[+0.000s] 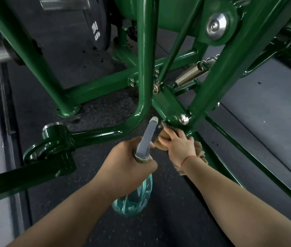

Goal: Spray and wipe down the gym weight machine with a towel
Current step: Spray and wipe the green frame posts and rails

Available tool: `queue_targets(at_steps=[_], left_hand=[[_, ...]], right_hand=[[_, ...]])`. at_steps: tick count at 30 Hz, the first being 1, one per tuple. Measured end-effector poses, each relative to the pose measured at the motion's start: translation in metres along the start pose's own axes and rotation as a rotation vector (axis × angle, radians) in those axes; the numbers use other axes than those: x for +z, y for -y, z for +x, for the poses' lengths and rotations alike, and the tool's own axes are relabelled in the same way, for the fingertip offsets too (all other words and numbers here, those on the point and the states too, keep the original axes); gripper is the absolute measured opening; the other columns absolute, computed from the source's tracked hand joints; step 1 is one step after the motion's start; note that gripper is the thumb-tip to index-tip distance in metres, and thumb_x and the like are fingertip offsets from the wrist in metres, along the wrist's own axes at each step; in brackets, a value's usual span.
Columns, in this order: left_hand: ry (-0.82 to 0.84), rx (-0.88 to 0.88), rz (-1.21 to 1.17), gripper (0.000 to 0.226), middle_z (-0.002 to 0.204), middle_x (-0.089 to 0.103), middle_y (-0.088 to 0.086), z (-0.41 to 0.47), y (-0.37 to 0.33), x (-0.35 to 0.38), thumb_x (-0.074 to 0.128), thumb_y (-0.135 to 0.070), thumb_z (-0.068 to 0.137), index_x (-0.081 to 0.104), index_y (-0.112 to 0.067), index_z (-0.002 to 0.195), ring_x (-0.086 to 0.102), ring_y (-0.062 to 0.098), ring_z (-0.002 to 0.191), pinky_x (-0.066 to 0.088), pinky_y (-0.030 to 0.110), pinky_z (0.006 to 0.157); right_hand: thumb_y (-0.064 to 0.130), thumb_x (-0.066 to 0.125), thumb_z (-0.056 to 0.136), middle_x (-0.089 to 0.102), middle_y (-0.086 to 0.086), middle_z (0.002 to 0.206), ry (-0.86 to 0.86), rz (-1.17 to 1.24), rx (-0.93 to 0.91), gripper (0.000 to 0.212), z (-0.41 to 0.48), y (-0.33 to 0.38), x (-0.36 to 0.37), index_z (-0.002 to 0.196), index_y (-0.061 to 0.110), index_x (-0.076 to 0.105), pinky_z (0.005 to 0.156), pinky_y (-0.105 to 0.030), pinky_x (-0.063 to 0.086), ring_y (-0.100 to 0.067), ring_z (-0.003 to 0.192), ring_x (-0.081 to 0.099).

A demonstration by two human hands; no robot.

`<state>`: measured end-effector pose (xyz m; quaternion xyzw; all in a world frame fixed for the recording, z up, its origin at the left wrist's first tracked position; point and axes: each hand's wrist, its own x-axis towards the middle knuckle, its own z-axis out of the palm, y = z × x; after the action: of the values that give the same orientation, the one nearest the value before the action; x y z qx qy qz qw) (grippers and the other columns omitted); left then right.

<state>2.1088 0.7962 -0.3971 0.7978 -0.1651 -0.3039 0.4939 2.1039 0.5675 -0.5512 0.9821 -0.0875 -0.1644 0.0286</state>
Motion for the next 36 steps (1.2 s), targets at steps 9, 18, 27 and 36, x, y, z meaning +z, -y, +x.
queue_targets(at_steps=[9,18,27,36], left_hand=[[0.035,-0.015,-0.021,0.019,0.089,0.068,0.020,0.007,0.002,0.009,0.067,-0.014,0.084,0.064,-0.029,0.095,0.041,0.015,0.053,0.042,0.034,0.054],[0.123,-0.021,-0.037,0.022,0.090,0.067,0.021,0.010,-0.005,0.021,0.064,-0.013,0.083,0.064,-0.031,0.094,0.038,0.014,0.050,0.041,0.028,0.050],[0.087,0.003,0.050,0.013,0.089,0.066,0.017,0.008,0.011,0.010,0.064,-0.020,0.084,0.062,-0.023,0.097,0.039,0.020,0.058,0.041,0.037,0.054],[0.121,0.000,0.028,0.016,0.090,0.066,0.018,0.015,0.007,0.025,0.063,-0.019,0.082,0.061,-0.023,0.096,0.039,0.019,0.058,0.040,0.036,0.053]], right_hand=[[0.027,0.060,0.090,0.011,0.018,0.159,-0.010,0.065,-0.018,0.047,-0.063,-0.022,0.022,0.132,0.045,0.053,0.090,-0.048,0.047,-0.030,0.136,0.024],[0.019,0.060,0.091,0.047,0.016,0.135,-0.186,0.585,0.256,0.040,-0.096,-0.051,0.019,0.126,0.039,0.063,0.081,-0.028,0.045,-0.015,0.108,0.052],[0.040,0.045,0.103,0.064,-0.013,0.120,0.075,0.921,0.537,0.044,0.024,-0.032,-0.021,0.135,0.012,0.054,0.097,-0.039,0.047,-0.032,0.106,0.060],[0.069,0.064,0.082,0.068,-0.004,0.090,0.328,0.966,0.630,0.061,-0.009,-0.056,-0.011,0.113,0.017,0.058,0.078,-0.031,0.053,-0.023,0.080,0.069]])
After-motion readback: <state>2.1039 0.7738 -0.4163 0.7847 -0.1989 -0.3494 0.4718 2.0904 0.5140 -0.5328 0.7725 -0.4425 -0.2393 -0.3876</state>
